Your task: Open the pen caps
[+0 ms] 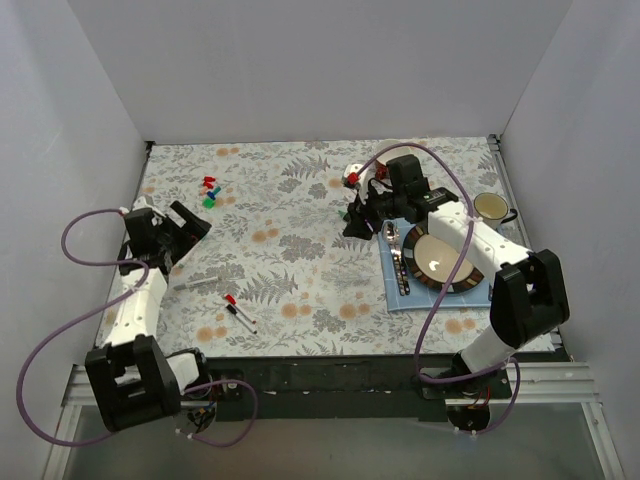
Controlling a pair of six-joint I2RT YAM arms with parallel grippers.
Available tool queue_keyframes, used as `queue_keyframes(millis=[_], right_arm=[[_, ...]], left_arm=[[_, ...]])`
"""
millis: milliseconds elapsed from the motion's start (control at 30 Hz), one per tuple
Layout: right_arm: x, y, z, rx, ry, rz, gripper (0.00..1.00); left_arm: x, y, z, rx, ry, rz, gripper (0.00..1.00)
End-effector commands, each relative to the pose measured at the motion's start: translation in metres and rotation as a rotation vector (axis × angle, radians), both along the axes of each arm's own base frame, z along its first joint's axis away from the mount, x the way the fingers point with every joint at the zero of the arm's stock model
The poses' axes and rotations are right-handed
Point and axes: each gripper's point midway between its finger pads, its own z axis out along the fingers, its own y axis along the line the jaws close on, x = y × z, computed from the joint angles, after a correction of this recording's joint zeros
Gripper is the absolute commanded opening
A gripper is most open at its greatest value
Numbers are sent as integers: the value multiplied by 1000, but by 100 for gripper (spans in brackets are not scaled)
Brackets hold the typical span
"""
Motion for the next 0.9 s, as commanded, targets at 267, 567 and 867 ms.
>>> queue_keyframes(millis=[267, 567, 867], right_arm=[[-42, 22, 28, 218, 31, 180, 54], [-43, 23, 26, 221, 41, 182, 54], [-42, 24, 19, 215, 57, 178, 54]], left_arm=[[58, 44, -34, 482, 177, -181, 80], [67, 40, -56, 519, 256, -240, 75], [76, 23, -78, 510, 292, -355, 57]])
